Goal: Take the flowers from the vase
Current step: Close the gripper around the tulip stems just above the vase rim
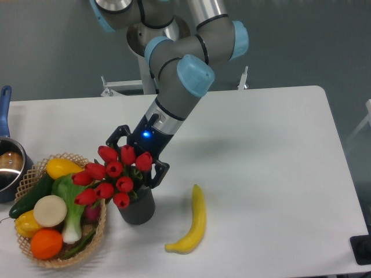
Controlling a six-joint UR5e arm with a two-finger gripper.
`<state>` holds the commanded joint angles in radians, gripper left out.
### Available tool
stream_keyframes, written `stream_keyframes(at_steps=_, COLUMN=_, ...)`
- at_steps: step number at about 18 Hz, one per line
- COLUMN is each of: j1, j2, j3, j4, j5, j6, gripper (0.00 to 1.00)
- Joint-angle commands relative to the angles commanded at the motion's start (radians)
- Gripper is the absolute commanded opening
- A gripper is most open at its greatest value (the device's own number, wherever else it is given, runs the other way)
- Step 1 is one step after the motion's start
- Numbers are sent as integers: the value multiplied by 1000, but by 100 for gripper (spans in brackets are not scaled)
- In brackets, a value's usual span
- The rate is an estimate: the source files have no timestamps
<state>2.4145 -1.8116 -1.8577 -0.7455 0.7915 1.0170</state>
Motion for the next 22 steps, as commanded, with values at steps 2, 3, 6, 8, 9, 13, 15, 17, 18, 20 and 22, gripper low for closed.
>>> stream_keyframes(at_steps=2, j1=0, j2=0, j3=0, j4=0, j5=-14, j6=11, gripper=72)
stream_keyframes(at_steps=3, j1=2, j2=0, j3=-3, j4=0, j5=-21, j6=18, gripper=69)
stream_keyframes(at_steps=6, j1=3, j2=0, j3=-5, j4=0, j5=-25, j6=20, gripper=65)
stream_keyframes(at_steps=8, j1=5, j2=2, j3=-5, j4=0, j5=-25, j6=20, gripper=62)
stream_keyframes(at_steps=9, j1=5, j2=2, j3=-5, j4=0, j5=-25, j6=20, gripper=58)
stream_keyframes(at_steps=13, j1=14, j2=3, j3=-6, j4=0, j5=-45, j6=20, gripper=51)
stream_keyframes(at_steps=15, j1=15, j2=5, j3=-6, j4=0, j5=-46, j6=20, gripper=48)
stream_keyframes(at_steps=17, j1=18, j2=8, j3=-6, j4=0, j5=-57, j6=20, gripper=48)
stream_keyframes(at_steps=18, j1=20, j2=9, j3=-5, j4=0, j5=-73, j6=20, gripper=48)
stream_keyframes(at_steps=20, j1=38, j2=14, j3=-2, j4=-2, j5=-107, j6=17, gripper=48)
stream_keyframes(at_steps=22, j1=40, j2=24, j3=-2, j4=0, j5=-121, j6=15, gripper=48)
